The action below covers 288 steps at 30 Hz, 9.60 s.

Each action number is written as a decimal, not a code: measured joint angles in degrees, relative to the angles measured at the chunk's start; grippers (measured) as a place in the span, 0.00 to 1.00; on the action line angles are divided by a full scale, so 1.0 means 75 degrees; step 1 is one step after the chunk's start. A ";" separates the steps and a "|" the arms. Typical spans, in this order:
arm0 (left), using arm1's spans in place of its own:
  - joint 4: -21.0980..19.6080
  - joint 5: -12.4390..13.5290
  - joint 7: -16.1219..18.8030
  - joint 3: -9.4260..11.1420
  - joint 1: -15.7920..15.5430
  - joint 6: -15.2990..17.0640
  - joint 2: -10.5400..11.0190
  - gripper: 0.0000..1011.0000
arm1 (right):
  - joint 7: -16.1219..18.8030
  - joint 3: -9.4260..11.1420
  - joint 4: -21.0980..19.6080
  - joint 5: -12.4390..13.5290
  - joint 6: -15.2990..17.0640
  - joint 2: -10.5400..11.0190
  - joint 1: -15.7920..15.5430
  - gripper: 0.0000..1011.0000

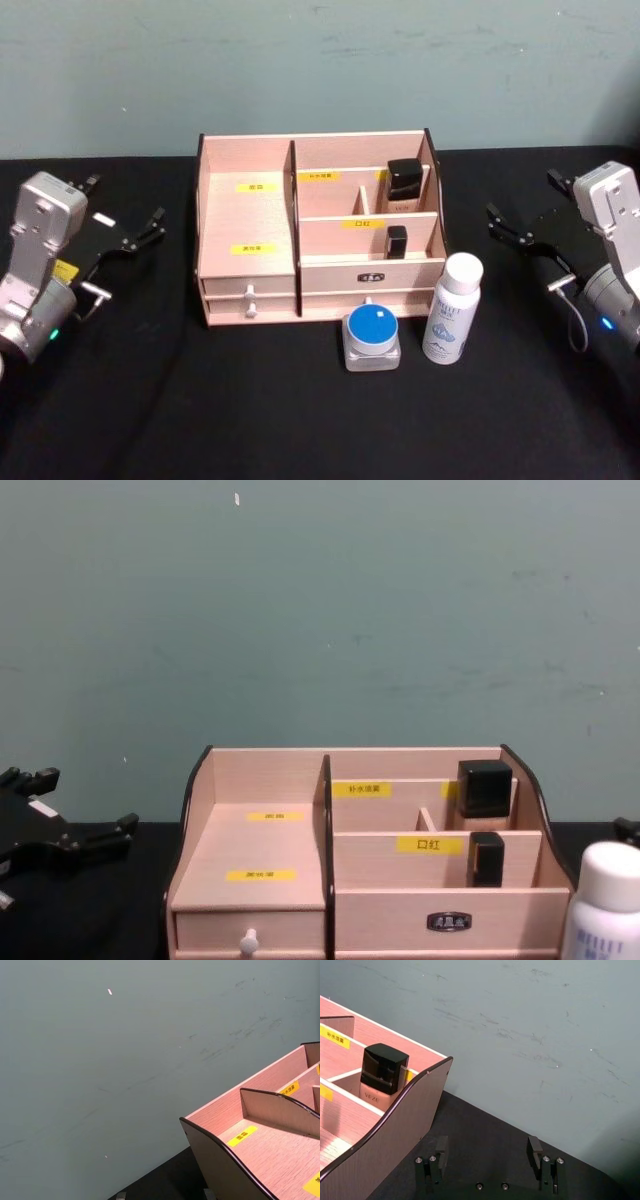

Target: Pick up the facial cleanser and watermelon frost from the table and place them into the tiered storage box.

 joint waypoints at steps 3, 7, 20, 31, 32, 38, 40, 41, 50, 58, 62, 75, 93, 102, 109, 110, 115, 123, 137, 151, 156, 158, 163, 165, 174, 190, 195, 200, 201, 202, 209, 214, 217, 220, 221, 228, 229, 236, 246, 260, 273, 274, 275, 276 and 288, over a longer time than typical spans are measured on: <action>0.0000 0.0000 0.0000 0.0000 0.0000 0.0000 -0.0001 0.99 | 0.0000 0.0000 0.0000 0.0000 0.0000 -0.0001 -0.0001 0.99; 0.0000 -0.0001 0.0000 0.0000 0.0000 0.0000 0.0000 0.99 | 0.0000 0.0000 0.0000 0.0000 0.0000 0.0000 -0.0001 0.99; 0.0000 -0.0001 0.0000 0.0000 0.0000 0.0000 0.0000 0.99 | 0.0000 0.0000 0.0000 0.0000 0.0000 0.0000 -0.0001 0.99; 0.0000 0.0000 0.0000 0.0000 0.0000 0.0000 0.0000 0.99 | 0.0000 0.0000 0.0000 0.0000 0.0000 -0.0001 0.0000 0.99; 0.0000 0.0000 0.0000 0.0000 0.0000 0.0000 0.0000 0.99 | 0.0000 0.0000 0.0000 0.0000 0.0000 0.0000 0.0000 0.99; 0.0000 0.0000 0.0000 0.0000 0.0000 0.0000 0.0000 0.99 | 0.0000 0.0000 0.0000 0.0000 0.0000 0.0000 0.0000 0.99; 0.0000 0.0000 0.0000 0.0000 0.0000 0.0000 0.0000 0.99 | 0.0143 0.0091 0.0000 0.0121 0.0025 -0.0017 -0.0037 0.99; 0.0000 0.0000 0.0000 0.0000 0.0000 0.0000 0.0000 0.99 | 0.0186 0.0122 -0.0005 0.0164 0.0040 -0.0017 -0.0056 0.99; 0.0000 0.0000 0.0000 0.0000 0.0000 0.0000 0.0000 0.99 | 0.0727 0.0712 -0.0833 0.0719 0.0020 0.0401 -0.0739 0.99; 0.0000 -0.0001 -0.0001 0.0000 0.0000 0.0000 0.0000 0.99 | 0.1052 0.1281 -0.1987 0.1120 -0.0187 0.0873 -0.1673 0.99; 0.0000 -0.0001 0.0000 0.0000 0.0000 0.0000 0.0000 0.99 | 0.1194 0.1579 -0.2587 0.1300 -0.0325 0.1089 -0.2197 0.99; 0.0000 0.0000 -0.0001 0.0000 0.0000 0.0000 0.0000 0.99 | 0.1925 0.2163 -0.3991 0.2032 -0.0408 0.1565 -0.3766 0.99; 0.0000 0.0000 0.0000 0.0000 0.0000 0.0000 0.0000 0.99 | 0.2228 0.1798 -0.3528 0.1558 0.0150 0.1265 -0.3882 0.99; 0.0000 -0.0001 -0.0001 0.0000 0.0000 0.0000 0.0000 0.99 | 0.2439 0.1625 -0.3075 0.1387 0.0270 0.0961 -0.3614 0.99; 0.0000 0.0000 0.0000 0.0000 0.0000 0.0000 0.0000 0.99 | 0.2620 0.1523 -0.2735 0.1223 0.0310 0.0672 -0.3345 0.99; 0.0000 0.0000 0.0000 0.0000 -0.0001 0.0000 0.0000 0.99 | 0.2639 0.1513 -0.2700 0.1206 0.0307 0.0638 -0.3313 0.99; 0.0000 -0.0001 -0.0001 0.0000 0.0000 0.0000 0.0000 0.99 | 0.2756 0.1470 -0.2502 0.1129 0.0282 0.0451 -0.3135 0.99; 0.0000 -0.0001 -0.0001 0.0000 0.0000 0.0000 0.0000 0.99 | 0.2982 0.1431 -0.2193 0.1011 0.0264 0.0133 -0.2819 0.99; 0.0000 -0.0001 0.0000 0.0000 0.0000 0.0000 0.0000 0.99 | 0.3298 0.1410 -0.1779 0.0785 0.0294 -0.0293 -0.2405 0.99; 0.0000 0.0000 0.0000 0.0000 0.0000 0.0000 0.0000 0.99 | 0.3411 0.1436 -0.1596 0.0586 0.0189 -0.0499 -0.2295 0.99; 0.0000 -0.0001 0.0000 0.0000 0.0000 0.0000 0.0000 0.99 | 0.3408 0.1436 -0.1607 0.0597 0.0197 -0.0486 -0.2299 0.99; 0.0000 -0.0001 0.0000 0.0000 0.0000 0.0000 0.0000 0.99 | 0.3407 0.1436 -0.1610 0.0602 0.0199 -0.0483 -0.2300 0.99; 0.0000 -0.0001 0.0000 0.0000 0.0000 0.0000 0.0000 0.99 | 0.3402 0.1435 -0.1619 0.0614 0.0203 -0.0477 -0.2303 0.94; 0.0000 -0.0001 0.0000 0.0000 0.0000 0.0000 0.0000 0.99 | 0.3400 0.1435 -0.1621 0.0617 0.0204 -0.0476 -0.2304 0.90; 0.0000 -0.0001 0.0000 0.0000 0.0000 0.0000 0.0000 0.99 | 0.3394 0.1435 -0.1627 0.0626 0.0211 -0.0469 -0.2309 0.64; 0.0000 -0.0001 0.0000 0.0000 0.0000 0.0000 0.0000 0.99 | 0.3391 0.1435 -0.1634 0.0636 0.0215 -0.0463 -0.2310 0.59; 0.0000 -0.0001 0.0000 0.0000 0.0000 0.0000 0.0000 0.99 | 0.3433 0.1442 -0.1636 0.0650 0.0215 -0.0475 -0.2308 0.59; 0.0001 -0.0001 0.0000 0.0000 0.0000 0.0000 0.0000 0.99 | 0.3619 0.1465 -0.1765 0.0746 0.0249 -0.0493 -0.2280 0.59; 0.0000 -0.0001 0.0000 0.0000 0.0000 0.0000 0.0000 0.99 | 0.3649 0.1465 -0.1809 0.0759 0.0264 -0.0488 -0.2274 0.59; 0.0000 -0.0001 0.0000 0.0000 0.0000 0.0000 0.0000 0.99 | 0.3673 0.1463 -0.1855 0.0771 0.0277 -0.0483 -0.2266 0.59; 0.0000 -0.0001 0.0000 0.0000 0.0000 0.0000 0.0000 0.99 | 0.3858 0.1389 -0.2384 0.0876 0.0419 -0.0446 -0.2058 0.59; 0.0000 0.0000 0.0000 0.0000 0.0000 0.0000 0.0000 0.99 | 0.3911 0.1262 -0.2603 0.0900 0.0546 -0.0465 -0.1784 0.59; 0.0000 0.0000 0.0000 0.0000 0.0000 0.0000 0.0000 0.99 | 0.3917 0.1153 -0.2642 0.0889 0.0623 -0.0533 -0.1508 0.59; 0.0000 -0.0001 0.0000 0.0000 0.0000 0.0000 0.0000 0.99 | 0.3913 0.1027 -0.2631 0.0876 0.0734 -0.0631 -0.1206 0.59; 0.0000 -0.0001 0.0000 0.0000 0.0000 0.0000 0.0000 0.99 | 0.3913 0.0942 -0.2583 0.0870 0.0800 -0.0693 -0.1026 0.59; 0.0000 -0.0001 0.0000 0.0000 0.0000 0.0000 0.0000 0.99 | 0.3847 0.0665 -0.2244 0.0790 0.0955 -0.0976 -0.0401 0.59; 0.0000 -0.0001 0.0000 0.0000 0.0000 0.0000 0.0000 0.99 | 0.3827 0.0605 -0.2126 0.0767 0.0956 -0.1055 -0.0248 0.59; 0.0000 0.0000 0.0000 0.0000 0.0000 0.0000 0.0000 0.99 | 0.3716 0.0432 -0.1491 0.0644 0.0906 -0.1411 0.0367 0.59; 0.0000 -0.0001 0.0000 0.0000 0.0000 0.0000 0.0000 0.99 | 0.3656 0.0263 -0.0560 0.0510 0.0833 -0.1811 0.1033 0.59; 0.0000 -0.0001 0.0000 0.0000 0.0000 0.0000 0.0000 0.99 | 0.3608 0.0157 0.0340 0.0302 0.0821 -0.2143 0.1554 0.59; 0.0000 -0.0001 0.0000 0.0000 0.0000 0.0000 0.0000 0.99 | 0.3645 0.0005 0.0595 0.0100 0.0870 -0.2303 0.1765 0.59; 0.0000 -0.0001 0.0000 0.0000 0.0000 0.0000 0.0000 0.99 | 0.3645 -0.0003 0.0610 0.0087 0.0883 -0.2310 0.1772 0.59; 0.0000 -0.0001 0.0000 0.0000 0.0000 0.0000 0.0000 0.99 | 0.3644 -0.0016 0.0639 0.0066 0.0912 -0.2322 0.1791 0.59; 0.0000 -0.0001 0.0000 0.0000 0.0000 0.0000 0.0000 0.99 | 0.3643 -0.0022 0.0654 0.0055 0.0932 -0.2326 0.1800 0.59; 0.0000 0.0000 0.0000 0.0000 0.0000 0.0000 0.0000 0.99 | 0.3627 -0.0081 0.0908 -0.0037 0.1257 -0.2402 0.1939 0.59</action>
